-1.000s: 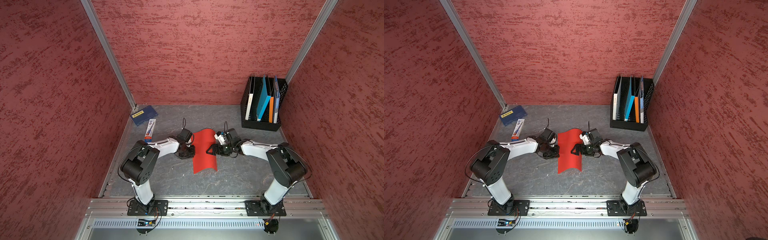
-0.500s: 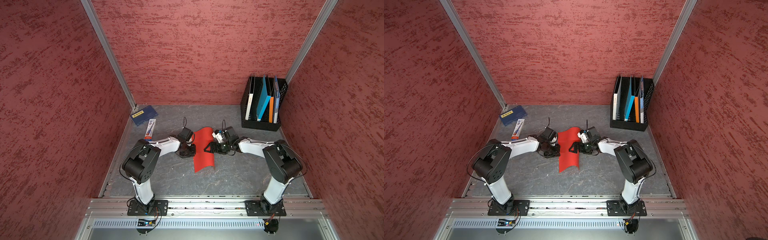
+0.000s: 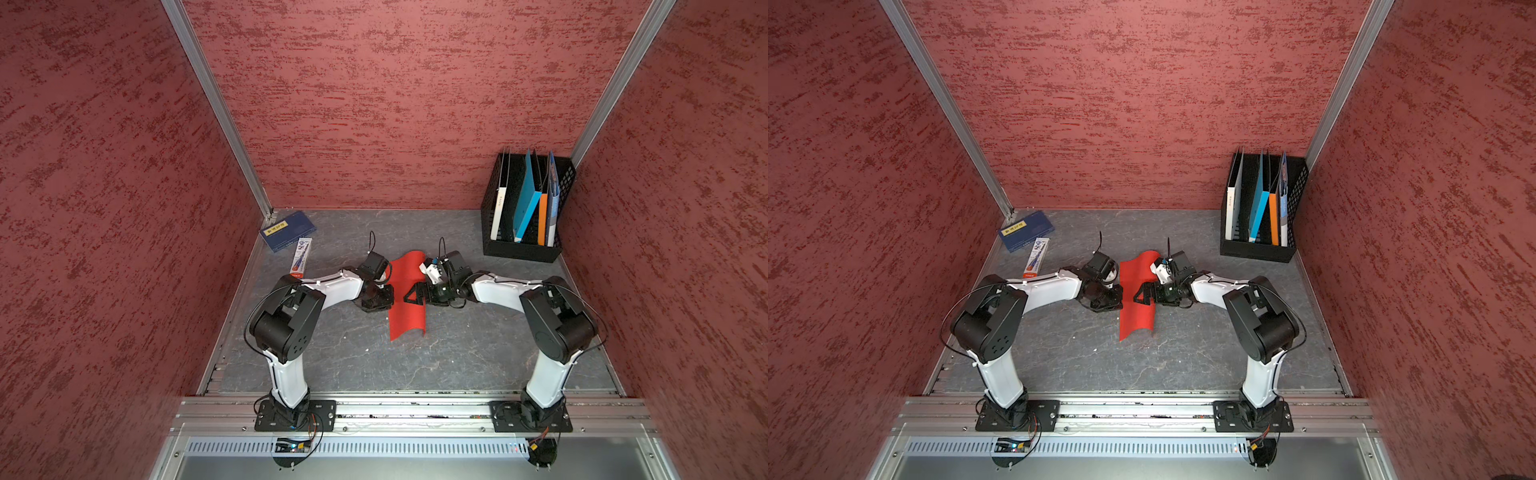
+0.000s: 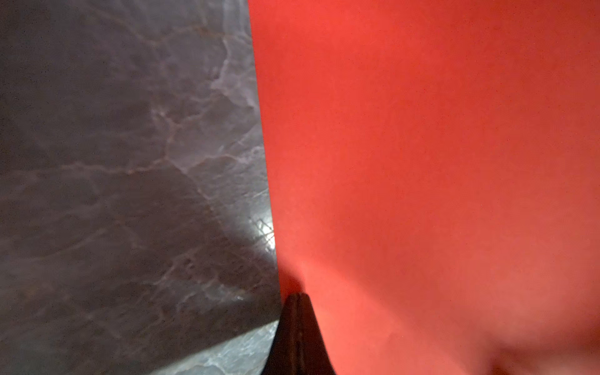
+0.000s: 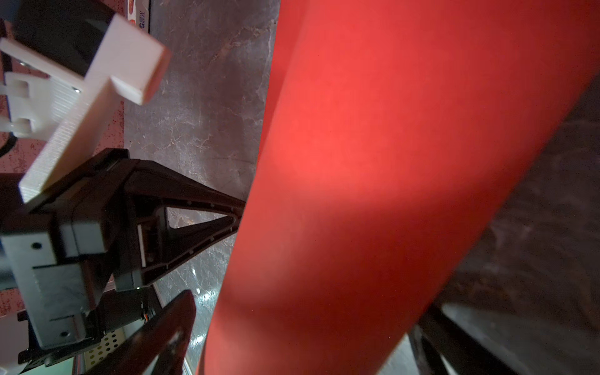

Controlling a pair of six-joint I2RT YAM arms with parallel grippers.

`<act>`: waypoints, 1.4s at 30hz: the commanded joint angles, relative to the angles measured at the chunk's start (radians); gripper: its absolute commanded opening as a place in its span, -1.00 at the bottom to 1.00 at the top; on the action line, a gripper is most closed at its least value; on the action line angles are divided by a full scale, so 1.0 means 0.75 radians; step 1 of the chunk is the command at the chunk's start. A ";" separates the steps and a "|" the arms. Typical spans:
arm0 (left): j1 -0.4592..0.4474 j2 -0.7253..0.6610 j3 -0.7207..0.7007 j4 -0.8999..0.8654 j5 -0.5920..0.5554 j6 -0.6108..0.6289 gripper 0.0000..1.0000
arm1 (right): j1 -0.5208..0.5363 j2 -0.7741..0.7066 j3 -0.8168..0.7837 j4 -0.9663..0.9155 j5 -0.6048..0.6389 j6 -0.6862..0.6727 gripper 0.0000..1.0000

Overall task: Fold the rectangular paper in half along the long edge
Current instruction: Pick up the paper from the center of the board.

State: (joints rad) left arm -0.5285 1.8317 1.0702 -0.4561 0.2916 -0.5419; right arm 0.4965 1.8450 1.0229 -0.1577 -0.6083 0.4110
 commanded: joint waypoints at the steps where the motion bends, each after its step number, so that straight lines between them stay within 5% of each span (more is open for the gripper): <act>1: -0.005 0.029 0.015 -0.020 -0.005 0.017 -1.00 | 0.015 0.093 0.007 -0.117 0.106 0.002 0.97; 23: 0.096 0.061 0.023 0.021 0.045 0.056 -1.00 | 0.065 0.201 0.177 -0.418 0.128 -0.184 0.96; 42: 0.104 0.078 -0.019 0.073 0.071 0.029 -1.00 | 0.117 0.310 0.291 -0.371 0.123 -0.106 0.95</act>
State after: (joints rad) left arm -0.4534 1.8595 1.0771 -0.3988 0.3588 -0.5228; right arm 0.5694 1.9915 1.2732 -0.3496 -0.5617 0.2993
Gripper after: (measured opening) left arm 0.048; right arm 0.976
